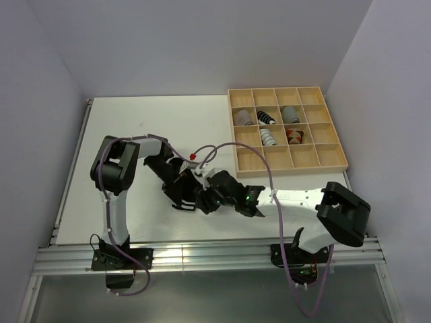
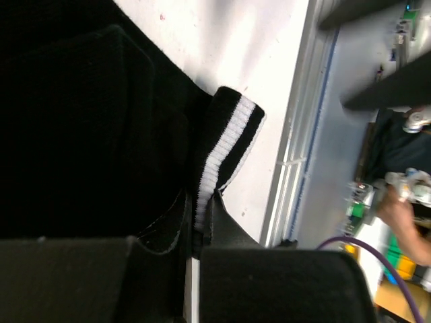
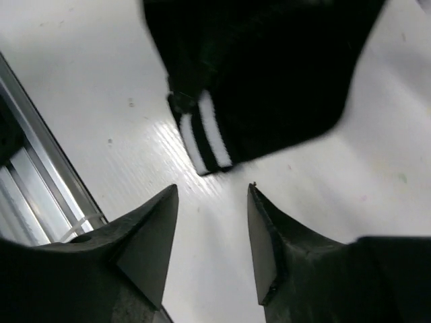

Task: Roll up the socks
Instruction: Roll the sock at the center of the board.

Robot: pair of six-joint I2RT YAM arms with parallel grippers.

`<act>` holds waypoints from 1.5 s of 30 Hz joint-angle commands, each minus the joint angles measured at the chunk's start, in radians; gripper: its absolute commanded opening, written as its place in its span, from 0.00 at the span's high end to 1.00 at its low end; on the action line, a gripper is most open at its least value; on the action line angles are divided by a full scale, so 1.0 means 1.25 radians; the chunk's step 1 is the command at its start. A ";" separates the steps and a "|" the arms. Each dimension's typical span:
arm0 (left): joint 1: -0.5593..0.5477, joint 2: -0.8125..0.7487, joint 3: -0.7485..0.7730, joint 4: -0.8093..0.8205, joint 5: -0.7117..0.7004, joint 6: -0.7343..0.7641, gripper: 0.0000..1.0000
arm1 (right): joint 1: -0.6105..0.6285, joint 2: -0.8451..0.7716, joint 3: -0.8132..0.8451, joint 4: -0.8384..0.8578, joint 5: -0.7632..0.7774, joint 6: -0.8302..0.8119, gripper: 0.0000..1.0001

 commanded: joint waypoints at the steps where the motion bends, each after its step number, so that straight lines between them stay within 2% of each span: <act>1: 0.000 0.046 0.033 -0.056 -0.042 0.040 1.00 | 0.091 0.020 0.067 0.002 0.130 -0.166 0.46; 12: 0.000 0.109 0.081 -0.141 -0.056 0.080 1.00 | 0.200 0.230 0.204 -0.043 0.216 -0.314 0.44; 18: 0.000 0.109 0.077 -0.140 -0.063 0.080 1.00 | 0.216 0.266 0.210 -0.032 0.280 -0.335 0.46; 23: 0.001 0.104 0.077 -0.140 -0.063 0.077 1.00 | 0.220 0.307 0.226 -0.027 0.323 -0.352 0.58; 24: 0.000 0.104 0.077 -0.140 -0.063 0.076 0.99 | 0.221 0.312 0.228 -0.027 0.327 -0.351 0.66; 28: 0.000 0.081 0.074 -0.110 -0.073 0.055 0.92 | 0.221 0.330 0.242 -0.060 0.295 -0.341 0.82; 29: 0.000 0.070 0.071 -0.098 -0.069 0.054 0.90 | 0.219 0.332 0.253 -0.074 0.261 -0.339 0.83; 30: 0.000 0.056 0.069 -0.076 -0.071 0.017 0.85 | 0.219 0.333 0.258 -0.086 0.247 -0.335 0.84; 32: 0.000 0.006 0.064 -0.018 -0.057 -0.007 0.82 | 0.211 0.332 0.274 -0.129 0.201 -0.318 0.87; 33: 0.001 -0.029 0.064 0.007 -0.050 -0.044 0.75 | 0.207 0.321 0.273 -0.137 0.189 -0.302 0.90; 36: 0.005 -0.077 0.065 0.068 -0.020 -0.098 0.68 | 0.190 0.293 0.267 -0.176 0.134 -0.274 0.91; 38: 0.007 -0.122 0.056 0.121 -0.019 -0.151 0.68 | 0.183 0.279 0.261 -0.204 0.118 -0.261 0.91; 41: 0.019 -0.176 0.031 0.280 -0.061 -0.304 0.71 | 0.174 0.256 0.258 -0.242 0.086 -0.242 0.92; 44: 0.042 -0.221 0.009 0.409 -0.133 -0.469 0.75 | 0.169 0.238 0.264 -0.278 0.053 -0.231 0.92; 45: 0.046 -0.238 0.004 0.444 -0.165 -0.490 0.76 | 0.169 0.238 0.271 -0.290 0.047 -0.206 0.92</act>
